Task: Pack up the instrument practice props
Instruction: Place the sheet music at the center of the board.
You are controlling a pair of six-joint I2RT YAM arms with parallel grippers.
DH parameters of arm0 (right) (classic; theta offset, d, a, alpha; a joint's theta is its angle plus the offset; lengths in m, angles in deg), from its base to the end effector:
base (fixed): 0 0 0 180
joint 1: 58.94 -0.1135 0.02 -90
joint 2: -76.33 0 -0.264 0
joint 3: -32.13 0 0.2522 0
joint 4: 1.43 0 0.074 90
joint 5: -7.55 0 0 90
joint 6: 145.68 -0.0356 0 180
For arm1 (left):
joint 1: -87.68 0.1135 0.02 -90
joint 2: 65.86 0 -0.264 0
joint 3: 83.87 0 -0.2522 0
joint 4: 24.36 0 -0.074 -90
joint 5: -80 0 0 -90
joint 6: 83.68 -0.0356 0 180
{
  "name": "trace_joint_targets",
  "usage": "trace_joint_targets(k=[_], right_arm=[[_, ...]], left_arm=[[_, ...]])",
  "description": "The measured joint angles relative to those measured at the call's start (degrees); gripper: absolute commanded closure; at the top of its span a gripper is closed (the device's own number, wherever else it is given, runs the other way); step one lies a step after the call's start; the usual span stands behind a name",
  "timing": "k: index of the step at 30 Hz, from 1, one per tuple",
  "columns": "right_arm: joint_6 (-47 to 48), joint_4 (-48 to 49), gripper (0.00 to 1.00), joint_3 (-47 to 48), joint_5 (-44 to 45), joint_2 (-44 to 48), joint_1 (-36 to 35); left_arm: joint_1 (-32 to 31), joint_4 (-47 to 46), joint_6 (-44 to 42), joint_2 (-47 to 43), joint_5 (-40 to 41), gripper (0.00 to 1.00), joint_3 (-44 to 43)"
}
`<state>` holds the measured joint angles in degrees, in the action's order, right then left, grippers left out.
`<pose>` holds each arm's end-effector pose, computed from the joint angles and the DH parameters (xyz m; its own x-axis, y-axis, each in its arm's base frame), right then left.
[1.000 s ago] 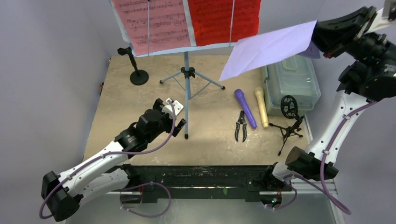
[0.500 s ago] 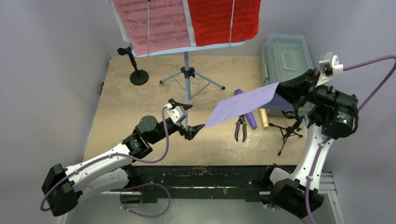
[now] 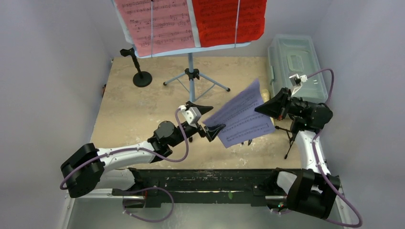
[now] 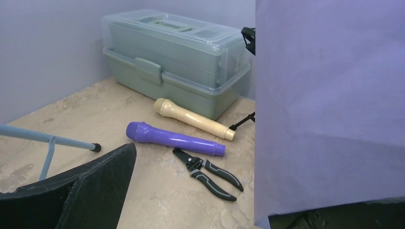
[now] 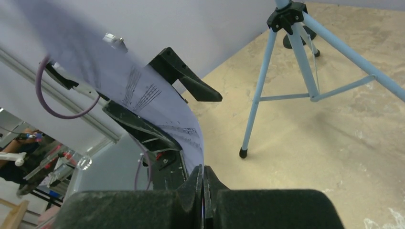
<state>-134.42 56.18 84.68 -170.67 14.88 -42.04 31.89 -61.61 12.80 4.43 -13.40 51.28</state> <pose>0.1946 -0.0219 0.3628 -0.4697 0.1745 -0.8654 -0.8266 0.2575 0.5005 0.1478 -0.2211 0.2761 0.0175 -0.2261 -0.9739 0.8657 0.4909 -0.0984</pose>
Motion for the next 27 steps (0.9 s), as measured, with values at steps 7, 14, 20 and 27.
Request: trace_joint_targets(k=[7, 14, 20, 27], right_arm=[[37.33, -40.0, 1.0, 2.27, 0.76, 1.29, -2.01], [81.68, -83.89, 1.0, 12.07, 4.17, -4.04, -2.62], [100.76, -101.42, 0.77, 12.09, 4.79, -7.72, -3.56], [110.03, -107.45, 0.42, 12.09, 4.76, -6.36, -4.15]], left_arm=[[0.0, -5.16, 6.34, 0.11, 2.16, 0.69, 0.72], [0.0, -0.61, 11.45, -1.36, 3.39, 1.0, 1.55], [0.72, 11.82, 14.91, -7.13, 5.6, 1.0, 1.53], [1.75, 22.29, 17.27, -9.97, 6.86, 1.0, 0.7]])
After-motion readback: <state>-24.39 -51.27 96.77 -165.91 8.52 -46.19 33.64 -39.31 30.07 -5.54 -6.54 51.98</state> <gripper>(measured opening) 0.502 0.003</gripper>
